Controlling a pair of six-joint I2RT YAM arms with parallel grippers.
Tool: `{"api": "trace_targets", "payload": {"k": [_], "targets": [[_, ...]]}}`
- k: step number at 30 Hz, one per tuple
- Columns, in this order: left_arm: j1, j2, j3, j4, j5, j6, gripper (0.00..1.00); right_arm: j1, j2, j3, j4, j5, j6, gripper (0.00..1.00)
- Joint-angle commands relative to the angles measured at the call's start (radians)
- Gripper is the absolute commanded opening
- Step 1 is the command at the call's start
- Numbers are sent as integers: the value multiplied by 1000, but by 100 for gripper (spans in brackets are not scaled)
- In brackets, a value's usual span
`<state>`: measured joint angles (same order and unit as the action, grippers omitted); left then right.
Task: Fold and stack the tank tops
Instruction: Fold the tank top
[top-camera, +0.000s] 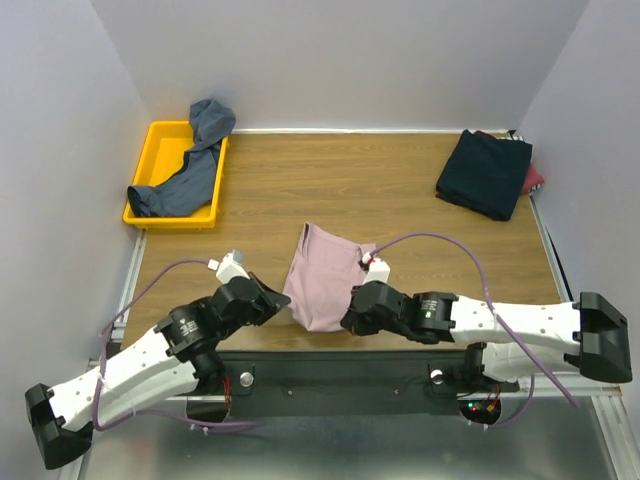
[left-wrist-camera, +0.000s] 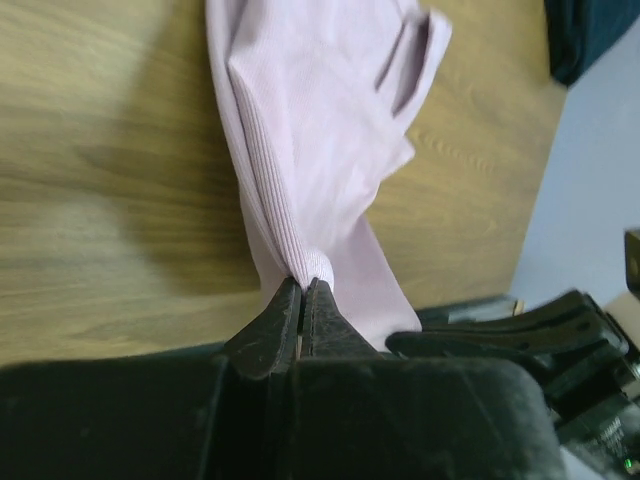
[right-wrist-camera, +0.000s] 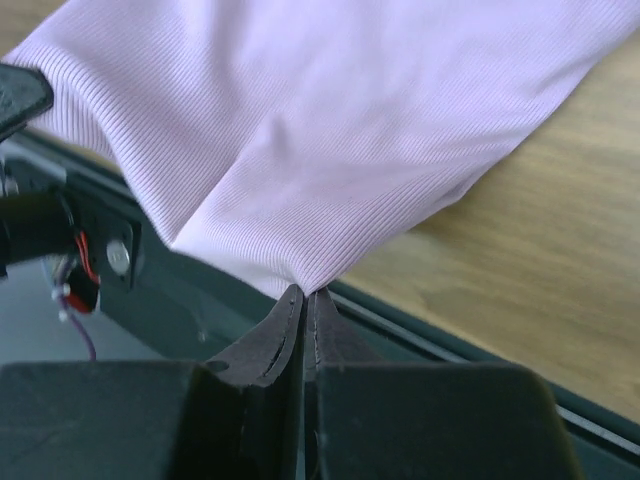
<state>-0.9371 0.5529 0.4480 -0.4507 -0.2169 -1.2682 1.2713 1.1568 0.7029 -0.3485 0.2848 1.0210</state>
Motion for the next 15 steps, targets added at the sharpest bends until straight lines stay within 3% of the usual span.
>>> {"api": "trace_targets", "payload": {"k": [1, 5, 11, 15], "targets": [[6, 44, 113, 0, -193, 13, 0, -9, 33, 121, -49, 172, -33, 1], [136, 195, 225, 134, -168, 157, 0, -91, 107, 214, -50, 188, -128, 1], [357, 373, 307, 354, -10, 309, 0, -269, 145, 303, -46, 150, -254, 2], [406, 548, 429, 431, 59, 325, 0, -398, 188, 319, -12, 73, -315, 2]]}}
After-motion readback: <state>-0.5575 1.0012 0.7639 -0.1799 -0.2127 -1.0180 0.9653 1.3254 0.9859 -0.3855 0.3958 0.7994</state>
